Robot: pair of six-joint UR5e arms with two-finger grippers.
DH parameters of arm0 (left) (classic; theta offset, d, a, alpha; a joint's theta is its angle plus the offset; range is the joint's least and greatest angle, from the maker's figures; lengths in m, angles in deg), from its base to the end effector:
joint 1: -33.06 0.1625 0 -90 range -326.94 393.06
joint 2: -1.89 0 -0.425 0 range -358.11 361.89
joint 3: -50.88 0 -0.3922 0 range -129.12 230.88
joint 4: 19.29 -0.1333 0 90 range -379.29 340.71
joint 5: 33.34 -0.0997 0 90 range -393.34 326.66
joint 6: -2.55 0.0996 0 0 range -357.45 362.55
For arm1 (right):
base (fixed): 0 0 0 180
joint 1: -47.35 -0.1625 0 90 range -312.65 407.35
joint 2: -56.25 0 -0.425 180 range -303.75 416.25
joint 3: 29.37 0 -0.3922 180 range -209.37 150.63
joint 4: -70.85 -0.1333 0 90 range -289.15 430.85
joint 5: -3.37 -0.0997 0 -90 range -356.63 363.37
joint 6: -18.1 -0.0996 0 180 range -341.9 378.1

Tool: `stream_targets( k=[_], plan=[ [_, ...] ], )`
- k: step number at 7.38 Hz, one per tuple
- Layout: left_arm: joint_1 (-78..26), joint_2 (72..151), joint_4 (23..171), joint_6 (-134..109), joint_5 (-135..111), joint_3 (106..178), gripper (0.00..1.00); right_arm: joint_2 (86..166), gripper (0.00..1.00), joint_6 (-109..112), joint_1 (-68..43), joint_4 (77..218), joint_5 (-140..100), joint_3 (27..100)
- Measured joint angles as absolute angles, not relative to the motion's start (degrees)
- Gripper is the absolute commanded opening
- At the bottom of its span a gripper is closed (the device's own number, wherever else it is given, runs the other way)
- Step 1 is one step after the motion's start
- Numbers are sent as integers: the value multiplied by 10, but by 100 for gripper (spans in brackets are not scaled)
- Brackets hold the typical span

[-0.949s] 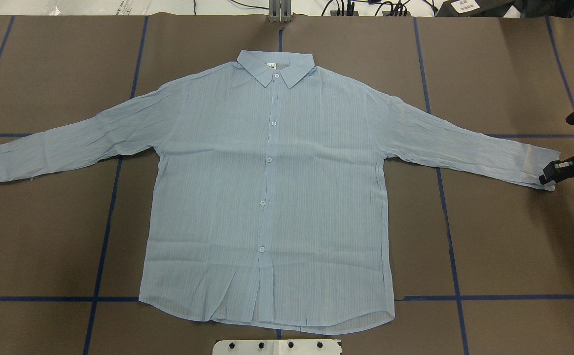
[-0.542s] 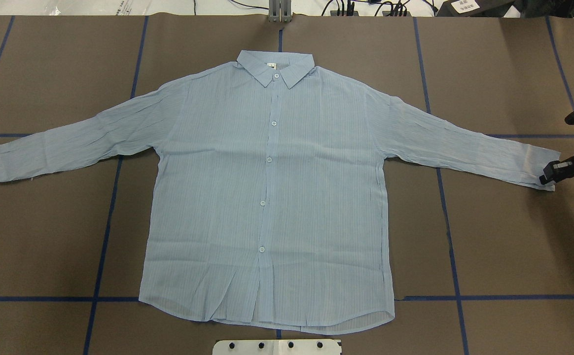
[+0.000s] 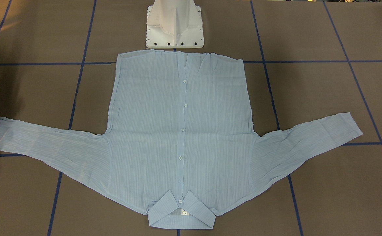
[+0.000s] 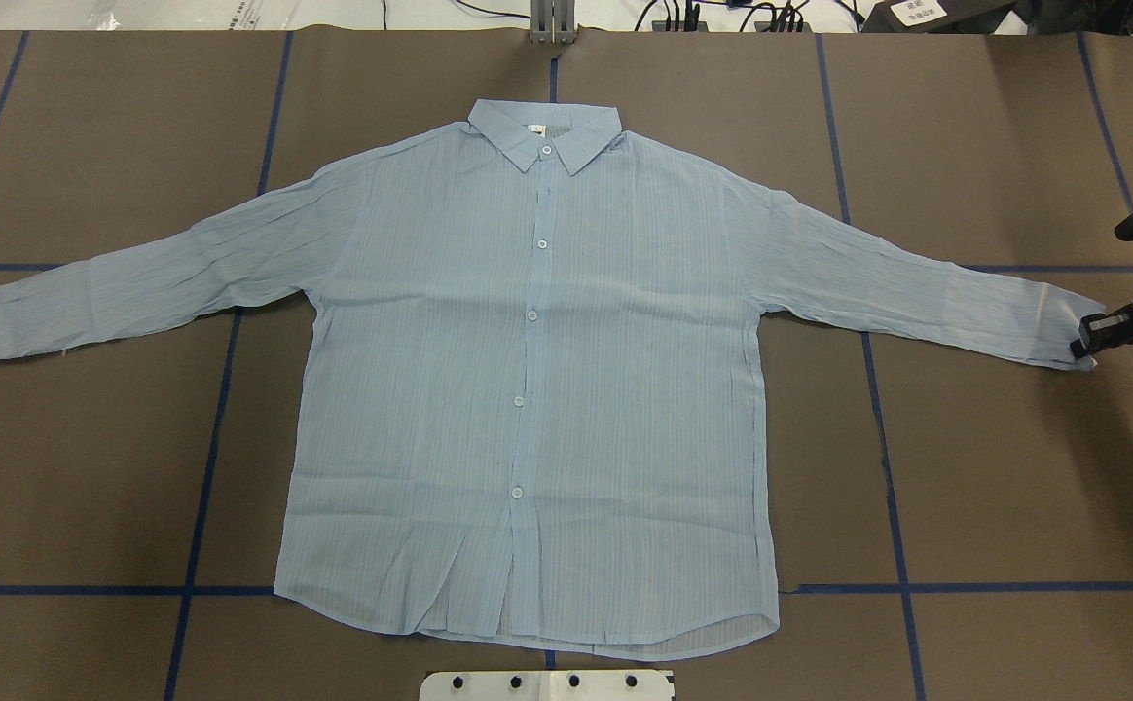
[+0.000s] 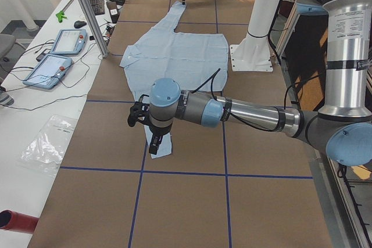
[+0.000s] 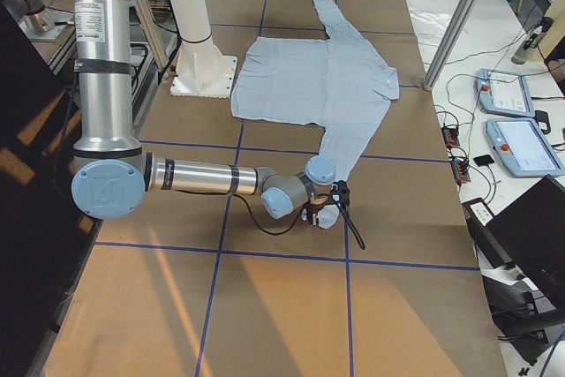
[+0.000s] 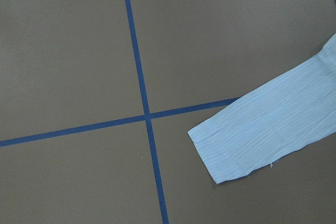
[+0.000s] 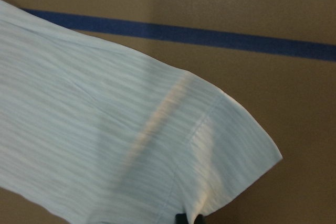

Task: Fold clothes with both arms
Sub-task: 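Lower the right gripper and grasp the cuff of the nearest sleeve, then carry the sleeve across the shirt front toward the collar with the right gripper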

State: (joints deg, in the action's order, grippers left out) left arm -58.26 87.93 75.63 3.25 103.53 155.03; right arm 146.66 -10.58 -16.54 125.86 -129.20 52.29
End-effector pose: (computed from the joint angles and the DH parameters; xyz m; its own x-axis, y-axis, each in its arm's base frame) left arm -0.0714 -0.4691 0.5568 0.6881 0.1862 -0.7013 0.0138 0.9630 0.2693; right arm -0.1637 -0.4838 0.6689 0.6541 -0.1334 0.7445 0.0921 0.9910 0.0967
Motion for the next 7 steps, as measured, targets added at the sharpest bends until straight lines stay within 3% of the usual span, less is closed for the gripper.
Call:
stream_targets(
  k=[4, 7],
  plan=[
    [-583, 879, 756, 32, 1035, 1549, 100, 1457, 0, -107, -176, 1261, -1299, 614],
    [-583, 878, 756, 31, 1035, 1549, 100, 1339, 0, -126, -150, 1263, -1316, 631]
  ],
)
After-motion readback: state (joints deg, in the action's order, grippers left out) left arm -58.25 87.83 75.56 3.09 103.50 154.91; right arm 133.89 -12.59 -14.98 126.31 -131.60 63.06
